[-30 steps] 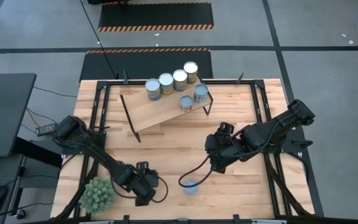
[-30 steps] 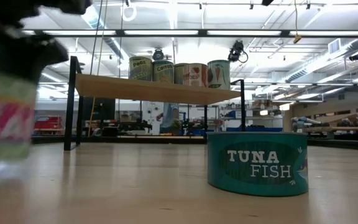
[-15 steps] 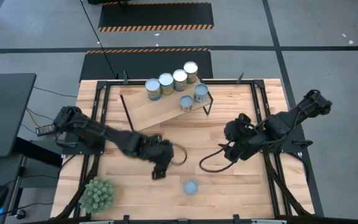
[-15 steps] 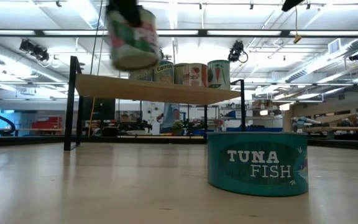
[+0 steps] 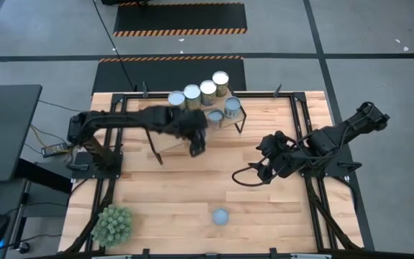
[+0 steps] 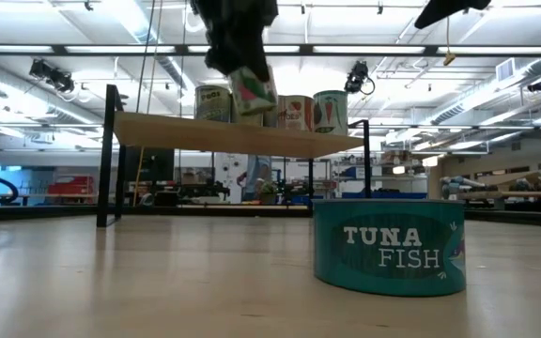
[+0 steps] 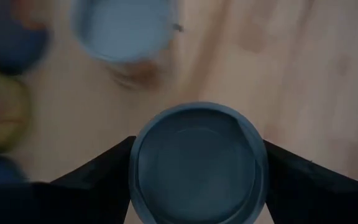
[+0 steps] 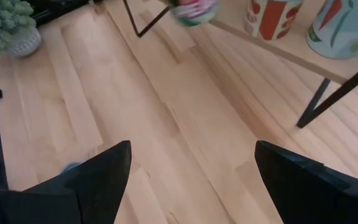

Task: Pick and place cans onto a shelf
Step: Put the small canned peas on the shelf

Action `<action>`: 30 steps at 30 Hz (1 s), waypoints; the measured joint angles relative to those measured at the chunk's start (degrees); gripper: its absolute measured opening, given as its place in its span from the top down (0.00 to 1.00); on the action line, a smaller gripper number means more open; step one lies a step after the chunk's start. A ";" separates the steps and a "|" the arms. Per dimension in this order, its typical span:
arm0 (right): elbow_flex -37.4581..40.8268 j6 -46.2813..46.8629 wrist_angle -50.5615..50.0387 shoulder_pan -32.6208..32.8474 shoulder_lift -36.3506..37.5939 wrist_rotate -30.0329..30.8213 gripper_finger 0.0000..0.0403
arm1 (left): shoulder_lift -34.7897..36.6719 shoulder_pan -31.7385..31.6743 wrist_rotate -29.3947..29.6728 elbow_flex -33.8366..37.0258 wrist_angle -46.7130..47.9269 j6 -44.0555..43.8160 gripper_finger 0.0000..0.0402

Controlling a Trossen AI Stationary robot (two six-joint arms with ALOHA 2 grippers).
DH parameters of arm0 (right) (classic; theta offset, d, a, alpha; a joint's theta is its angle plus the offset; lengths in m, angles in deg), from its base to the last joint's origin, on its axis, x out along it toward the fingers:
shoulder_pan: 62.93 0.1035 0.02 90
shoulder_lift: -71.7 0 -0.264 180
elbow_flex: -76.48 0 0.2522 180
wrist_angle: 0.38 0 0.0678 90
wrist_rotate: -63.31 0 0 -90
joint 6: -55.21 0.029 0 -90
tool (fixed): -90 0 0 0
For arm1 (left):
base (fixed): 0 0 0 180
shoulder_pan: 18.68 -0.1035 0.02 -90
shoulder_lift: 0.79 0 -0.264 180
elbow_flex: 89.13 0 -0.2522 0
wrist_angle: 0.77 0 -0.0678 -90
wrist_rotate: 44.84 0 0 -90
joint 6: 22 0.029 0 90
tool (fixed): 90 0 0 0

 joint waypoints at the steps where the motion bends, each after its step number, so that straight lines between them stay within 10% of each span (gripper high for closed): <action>1: 0.00 -0.38 0.38 -0.28 -0.06 0.02 0.14 | 0.00 -1.13 0.00 0.00 -0.63 0.22 0.29; 30: -0.04 -0.70 2.85 -2.03 -0.12 -0.04 0.13 | -2.32 -6.10 -0.02 0.00 -6.54 4.25 0.29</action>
